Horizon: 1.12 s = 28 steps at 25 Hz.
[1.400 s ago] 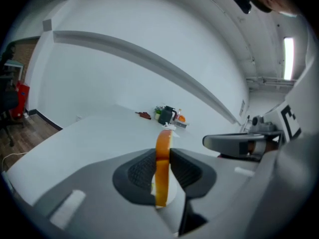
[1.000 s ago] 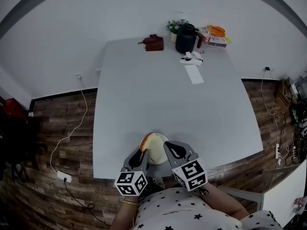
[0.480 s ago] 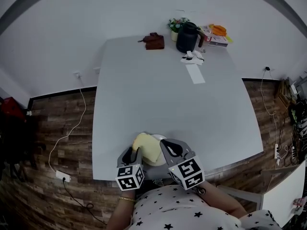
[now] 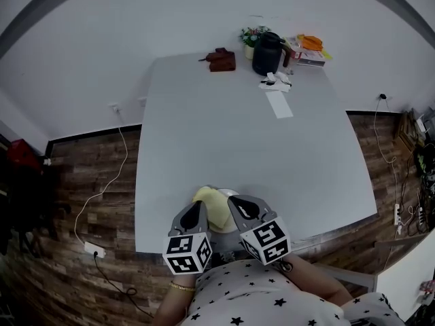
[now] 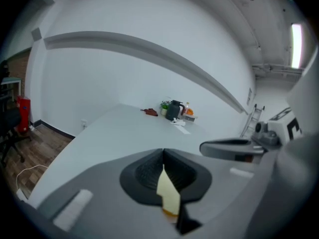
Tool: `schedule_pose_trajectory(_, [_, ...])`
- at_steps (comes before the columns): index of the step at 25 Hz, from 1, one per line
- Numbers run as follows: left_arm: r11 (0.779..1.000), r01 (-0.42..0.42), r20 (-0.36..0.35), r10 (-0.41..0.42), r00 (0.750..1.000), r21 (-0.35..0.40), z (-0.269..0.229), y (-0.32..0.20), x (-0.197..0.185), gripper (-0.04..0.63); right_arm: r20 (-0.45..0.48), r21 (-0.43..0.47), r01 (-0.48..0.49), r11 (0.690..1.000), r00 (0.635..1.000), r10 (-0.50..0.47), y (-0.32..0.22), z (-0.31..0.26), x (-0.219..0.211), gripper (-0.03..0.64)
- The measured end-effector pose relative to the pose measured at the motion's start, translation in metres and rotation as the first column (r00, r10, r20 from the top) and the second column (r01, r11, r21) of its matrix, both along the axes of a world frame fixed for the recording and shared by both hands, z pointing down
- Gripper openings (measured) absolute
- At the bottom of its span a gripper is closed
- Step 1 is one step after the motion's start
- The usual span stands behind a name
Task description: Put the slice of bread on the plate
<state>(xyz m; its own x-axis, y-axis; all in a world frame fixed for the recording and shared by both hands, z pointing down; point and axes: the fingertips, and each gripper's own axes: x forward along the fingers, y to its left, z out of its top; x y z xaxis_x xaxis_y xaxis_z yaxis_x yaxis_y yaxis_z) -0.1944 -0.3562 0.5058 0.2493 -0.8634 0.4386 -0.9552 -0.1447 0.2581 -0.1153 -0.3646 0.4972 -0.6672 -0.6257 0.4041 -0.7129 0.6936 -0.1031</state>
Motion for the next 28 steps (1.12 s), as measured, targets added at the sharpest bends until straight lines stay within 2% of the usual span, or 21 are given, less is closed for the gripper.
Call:
schedule_pose_trajectory(5, [0.999, -0.018, 0.030, 0.017, 0.999, 0.034, -0.014, 0.000, 0.006, 0.009, -0.001, 0.004, 0.007, 1.000, 1.000, -0.007, 0.000, -0.003, -0.001, -0.002])
schedule_pose_trajectory(28, [0.999, -0.023, 0.023, 0.022, 0.999, 0.037, -0.015, 0.004, 0.005, 0.008, 0.001, 0.014, 0.023, 1.000, 1.000, -0.023, 0.007, -0.007, -0.006, -0.002])
